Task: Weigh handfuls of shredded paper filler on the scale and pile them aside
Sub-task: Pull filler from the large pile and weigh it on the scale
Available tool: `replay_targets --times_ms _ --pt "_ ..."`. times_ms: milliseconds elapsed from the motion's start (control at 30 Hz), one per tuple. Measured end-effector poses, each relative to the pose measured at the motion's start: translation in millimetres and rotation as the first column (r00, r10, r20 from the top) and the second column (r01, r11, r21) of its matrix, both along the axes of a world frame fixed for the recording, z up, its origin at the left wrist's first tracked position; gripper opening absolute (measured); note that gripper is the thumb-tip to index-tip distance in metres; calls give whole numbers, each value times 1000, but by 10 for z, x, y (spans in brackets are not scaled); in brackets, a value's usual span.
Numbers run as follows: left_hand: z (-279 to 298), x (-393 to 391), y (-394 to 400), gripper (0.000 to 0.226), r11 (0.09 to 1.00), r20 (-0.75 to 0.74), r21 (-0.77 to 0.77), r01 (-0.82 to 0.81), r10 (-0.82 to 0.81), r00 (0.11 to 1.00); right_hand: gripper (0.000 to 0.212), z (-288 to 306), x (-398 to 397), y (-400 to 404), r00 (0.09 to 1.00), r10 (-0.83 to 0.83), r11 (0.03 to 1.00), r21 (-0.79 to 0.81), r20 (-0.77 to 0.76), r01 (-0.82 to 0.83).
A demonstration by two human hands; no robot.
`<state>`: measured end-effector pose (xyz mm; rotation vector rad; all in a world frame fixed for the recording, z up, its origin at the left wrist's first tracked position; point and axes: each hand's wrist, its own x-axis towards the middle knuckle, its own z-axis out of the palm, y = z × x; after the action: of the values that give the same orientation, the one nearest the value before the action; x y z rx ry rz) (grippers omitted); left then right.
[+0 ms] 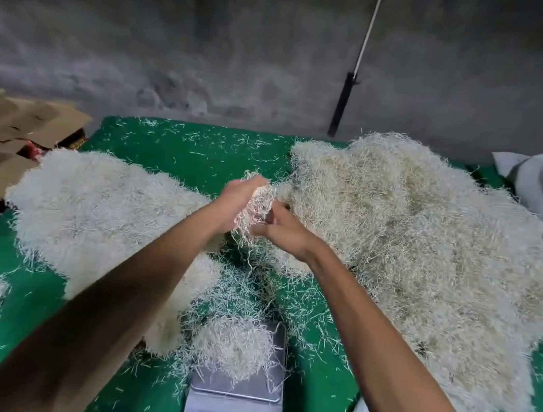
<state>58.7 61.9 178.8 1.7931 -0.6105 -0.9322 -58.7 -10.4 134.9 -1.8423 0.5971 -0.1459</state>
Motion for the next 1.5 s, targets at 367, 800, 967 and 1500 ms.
replay_targets --times_ms 367,800,967,1500 --pt "-241 315 940 67 998 242 28 -48 40 969 38 -329 -425 66 876 -480 876 74 51 476" --pt "-635 -121 1113 69 996 -13 33 88 -87 996 20 -515 -282 932 986 26 970 -233 -163 -64" --pt "-816 -166 1211 32 997 -180 -24 67 -70 981 19 -672 -249 1111 989 -151 988 19 -2 151" --pt "-1756 62 1981 49 965 28 167 203 -210 977 40 -932 -1009 1118 954 -228 972 -103 -194 211"
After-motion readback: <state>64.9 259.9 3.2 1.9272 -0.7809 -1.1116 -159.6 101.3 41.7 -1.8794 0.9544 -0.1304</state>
